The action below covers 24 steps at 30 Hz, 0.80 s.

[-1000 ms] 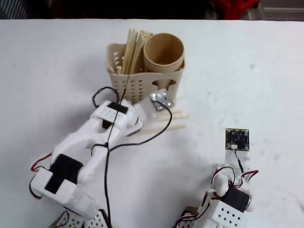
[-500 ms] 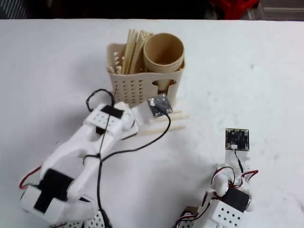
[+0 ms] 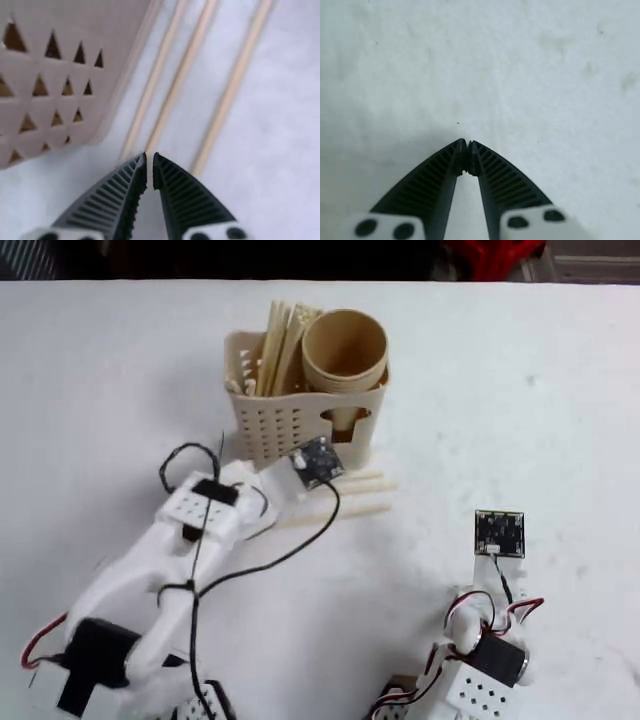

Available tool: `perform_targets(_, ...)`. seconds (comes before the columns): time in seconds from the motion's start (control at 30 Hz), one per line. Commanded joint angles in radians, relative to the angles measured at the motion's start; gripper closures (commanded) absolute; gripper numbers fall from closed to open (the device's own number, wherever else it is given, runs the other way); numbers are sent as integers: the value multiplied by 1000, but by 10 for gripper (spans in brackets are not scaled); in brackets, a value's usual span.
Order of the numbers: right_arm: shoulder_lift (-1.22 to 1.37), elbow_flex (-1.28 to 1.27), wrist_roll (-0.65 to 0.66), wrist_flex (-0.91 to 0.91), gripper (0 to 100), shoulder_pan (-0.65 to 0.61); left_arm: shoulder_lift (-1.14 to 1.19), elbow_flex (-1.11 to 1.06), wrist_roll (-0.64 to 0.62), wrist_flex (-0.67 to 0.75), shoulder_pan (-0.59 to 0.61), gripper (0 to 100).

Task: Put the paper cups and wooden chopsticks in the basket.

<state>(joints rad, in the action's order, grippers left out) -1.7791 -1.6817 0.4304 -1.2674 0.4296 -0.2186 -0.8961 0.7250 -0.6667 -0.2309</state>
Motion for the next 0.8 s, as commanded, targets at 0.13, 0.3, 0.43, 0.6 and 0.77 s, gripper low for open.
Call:
perform_targets(0.13, -18, -9, -6, -2, 981, 5, -168, -57, -221, 29, 202, 943)
perform_targets(0.3, -18, -9, -6, -2, 981, 5, -171, -57, -345, 75, 302, 943)
perform_targets(0.43, -18, -9, -6, -2, 981, 5, -125, -41, -417, 158, 297, 942)
perform_targets(0.6, -18, -9, -6, -2, 981, 5, 108, 110, -502, 107, 271, 942)
perform_targets(0.77, -18, -9, -6, -2, 981, 5, 348, 358, -592, -89, 272, 945)
